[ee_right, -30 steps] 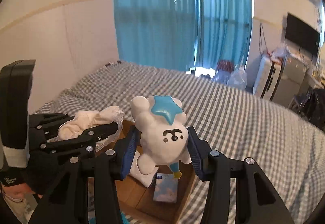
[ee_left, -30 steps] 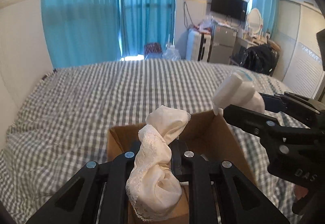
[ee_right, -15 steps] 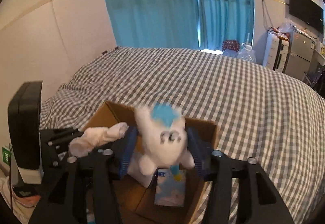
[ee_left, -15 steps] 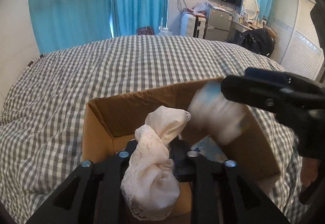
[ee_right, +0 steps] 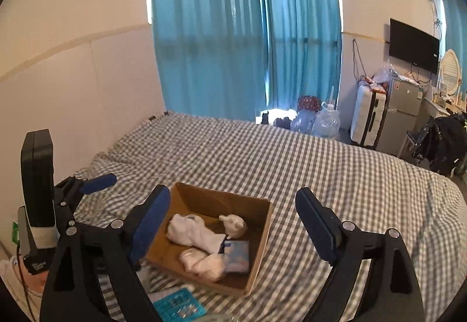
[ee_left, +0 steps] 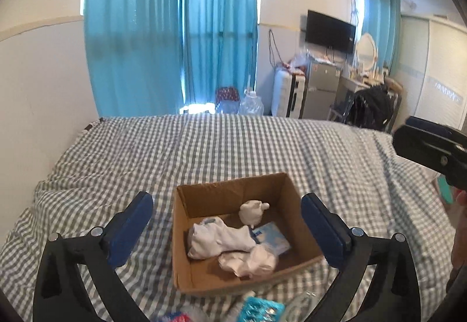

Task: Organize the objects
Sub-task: 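Lower lace cloth and bear figurine into the box and release both, then move both tools back toward the remaining items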

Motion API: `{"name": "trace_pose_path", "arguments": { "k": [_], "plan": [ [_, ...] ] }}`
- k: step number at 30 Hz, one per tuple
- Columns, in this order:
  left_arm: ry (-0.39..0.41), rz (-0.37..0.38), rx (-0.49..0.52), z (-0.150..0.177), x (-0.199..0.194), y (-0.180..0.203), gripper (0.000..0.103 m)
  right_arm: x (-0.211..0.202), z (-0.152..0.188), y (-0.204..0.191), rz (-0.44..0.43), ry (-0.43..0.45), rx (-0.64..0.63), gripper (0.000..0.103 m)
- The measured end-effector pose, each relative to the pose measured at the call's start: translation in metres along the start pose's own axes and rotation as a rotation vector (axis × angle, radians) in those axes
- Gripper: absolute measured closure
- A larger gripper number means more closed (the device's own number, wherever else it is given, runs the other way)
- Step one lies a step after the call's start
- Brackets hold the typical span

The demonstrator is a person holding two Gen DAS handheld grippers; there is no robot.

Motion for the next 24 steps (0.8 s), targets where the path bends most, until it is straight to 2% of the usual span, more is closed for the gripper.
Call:
{"name": "trace_pose_path", "arguments": {
  "k": [3,6,9,13,20,24],
  "plan": [
    [0.023,-0.01,-0.004,-0.005,-0.027,0.0,0.0,-0.032,-0.011,-0.009,0.021,0.031,-0.03,0.008],
    [0.063,-0.065,0.003,-0.007,-0.054,0.001,0.0,-0.059,-0.013,-0.017,0.054,0.05,-0.071,0.003],
    [0.11,-0.103,0.001,-0.007,-0.083,0.003,0.0,-0.077,-0.013,-0.018,0.113,0.073,-0.117,0.003],
    [0.157,-0.128,0.013,-0.003,-0.115,0.007,0.0,-0.106,-0.003,-0.024,0.126,0.079,-0.115,0.003],
    [0.16,-0.123,-0.005,0.02,-0.135,0.015,0.0,-0.131,0.02,-0.034,0.152,0.072,-0.13,0.003],
    [0.142,-0.137,0.002,0.051,-0.131,0.02,0.0,-0.131,0.049,-0.037,0.154,0.044,-0.113,0.003]
  ]
}}
Point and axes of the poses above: each gripper's, at about its wrist camera, not at the fingertips, and x roughly the way its jaws point, y to its right, z to its underside, the point moved 1 cm from there along x, roughly the way its jaws point, and after that the axes turned 14 degrees about y, right-handed, at the moved point
